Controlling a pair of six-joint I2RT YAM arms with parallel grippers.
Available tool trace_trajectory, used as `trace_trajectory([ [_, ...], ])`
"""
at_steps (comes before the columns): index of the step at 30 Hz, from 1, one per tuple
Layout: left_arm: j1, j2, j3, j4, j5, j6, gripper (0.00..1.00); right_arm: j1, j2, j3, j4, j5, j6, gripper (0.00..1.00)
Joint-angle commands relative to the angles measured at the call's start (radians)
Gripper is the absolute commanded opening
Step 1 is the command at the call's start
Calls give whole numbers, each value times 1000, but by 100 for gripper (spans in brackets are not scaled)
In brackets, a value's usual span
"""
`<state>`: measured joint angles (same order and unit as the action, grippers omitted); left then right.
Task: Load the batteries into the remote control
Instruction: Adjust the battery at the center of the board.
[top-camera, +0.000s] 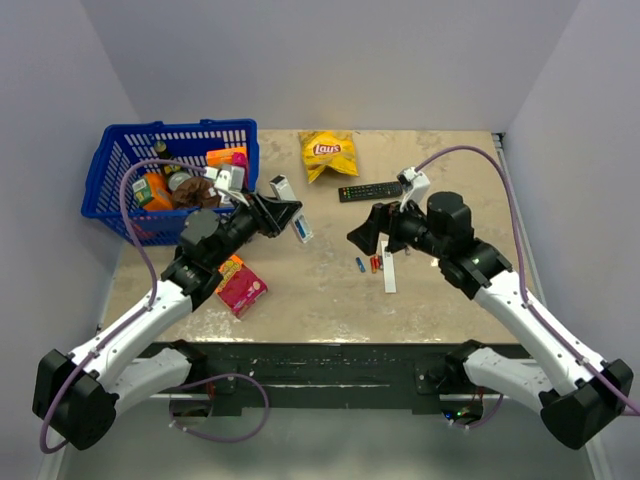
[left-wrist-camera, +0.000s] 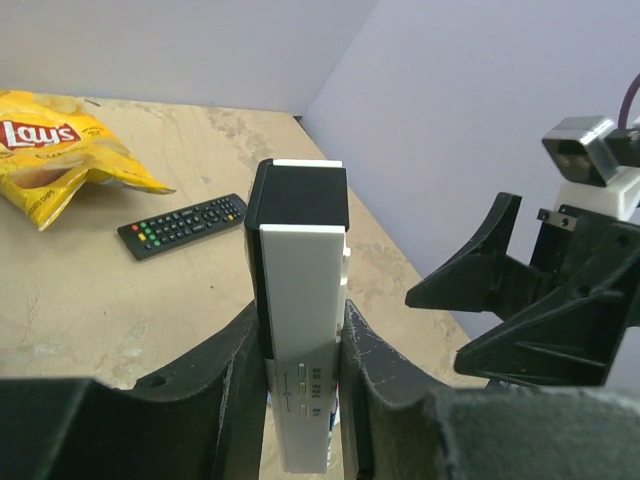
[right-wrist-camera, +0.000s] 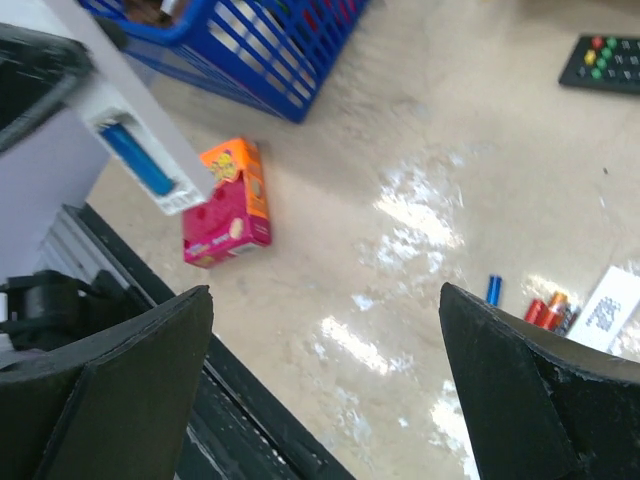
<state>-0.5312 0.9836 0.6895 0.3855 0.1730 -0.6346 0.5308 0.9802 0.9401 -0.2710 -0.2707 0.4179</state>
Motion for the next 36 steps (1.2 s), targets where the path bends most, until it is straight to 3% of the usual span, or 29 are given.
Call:
trace_trajectory([
  [1, -1, -29, -1, 21, -20, 9, 0, -3, 24, -12, -46, 68, -45, 98],
  [20, -1, -37, -4, -22, -59, 26, 0, -2, 190, 23, -177, 145, -60, 78],
  [36, -1, 12, 1, -20, -55, 32, 0, 18, 360, 68, -220, 182, -76, 69],
])
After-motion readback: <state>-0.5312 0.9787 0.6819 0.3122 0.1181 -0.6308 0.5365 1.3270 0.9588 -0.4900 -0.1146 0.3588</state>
